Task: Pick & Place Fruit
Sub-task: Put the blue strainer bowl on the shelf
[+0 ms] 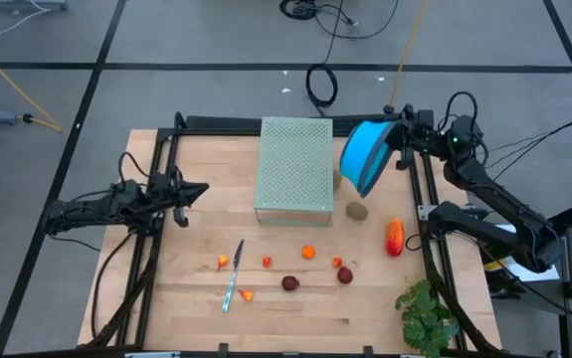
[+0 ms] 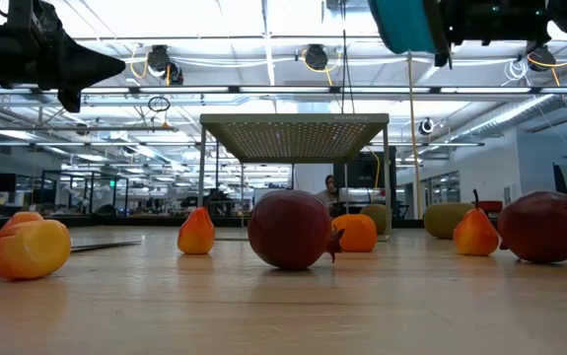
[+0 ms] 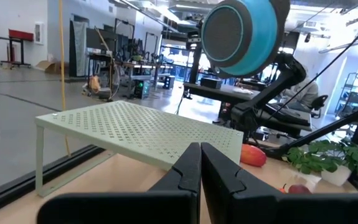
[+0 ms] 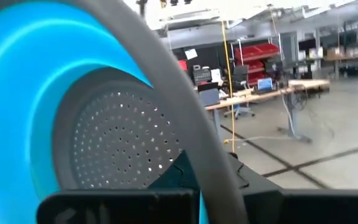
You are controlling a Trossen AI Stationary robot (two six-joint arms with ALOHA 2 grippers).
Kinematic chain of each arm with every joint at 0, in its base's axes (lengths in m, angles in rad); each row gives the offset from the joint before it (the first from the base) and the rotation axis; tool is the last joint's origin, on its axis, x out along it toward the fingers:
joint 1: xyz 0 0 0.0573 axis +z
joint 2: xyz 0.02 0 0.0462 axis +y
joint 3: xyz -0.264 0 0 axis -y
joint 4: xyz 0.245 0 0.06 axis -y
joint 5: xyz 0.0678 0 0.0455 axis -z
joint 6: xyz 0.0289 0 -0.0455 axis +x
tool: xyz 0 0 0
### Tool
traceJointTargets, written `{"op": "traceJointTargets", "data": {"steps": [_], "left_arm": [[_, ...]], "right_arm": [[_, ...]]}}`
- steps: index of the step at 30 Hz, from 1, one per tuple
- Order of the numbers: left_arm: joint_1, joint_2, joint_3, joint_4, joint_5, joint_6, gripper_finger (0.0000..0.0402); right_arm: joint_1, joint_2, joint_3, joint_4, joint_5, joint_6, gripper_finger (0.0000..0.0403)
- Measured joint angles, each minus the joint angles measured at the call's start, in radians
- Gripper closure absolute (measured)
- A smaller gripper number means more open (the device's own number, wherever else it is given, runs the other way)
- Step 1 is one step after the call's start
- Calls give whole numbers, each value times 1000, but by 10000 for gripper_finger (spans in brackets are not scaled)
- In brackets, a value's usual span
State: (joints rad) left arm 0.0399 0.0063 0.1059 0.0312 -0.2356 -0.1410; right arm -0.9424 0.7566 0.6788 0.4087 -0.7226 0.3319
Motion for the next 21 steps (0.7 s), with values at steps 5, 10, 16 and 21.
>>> {"op": "traceJointTargets", "data": {"steps": [5, 10, 16, 21], "left_arm": [[0, 0, 0, 0, 0, 0, 392], [0, 0, 0, 1, -1, -1, 392], [0, 0, 0, 5, -1, -1, 392], [0, 0, 0, 5, -1, -1, 392]], "right_arm": [[20, 62, 0, -1, 124, 262, 403], [66, 162, 0, -1, 181, 477, 403], [109, 289, 59, -15, 206, 598, 403], [132, 388, 216, -260, 214, 566, 403]]}}
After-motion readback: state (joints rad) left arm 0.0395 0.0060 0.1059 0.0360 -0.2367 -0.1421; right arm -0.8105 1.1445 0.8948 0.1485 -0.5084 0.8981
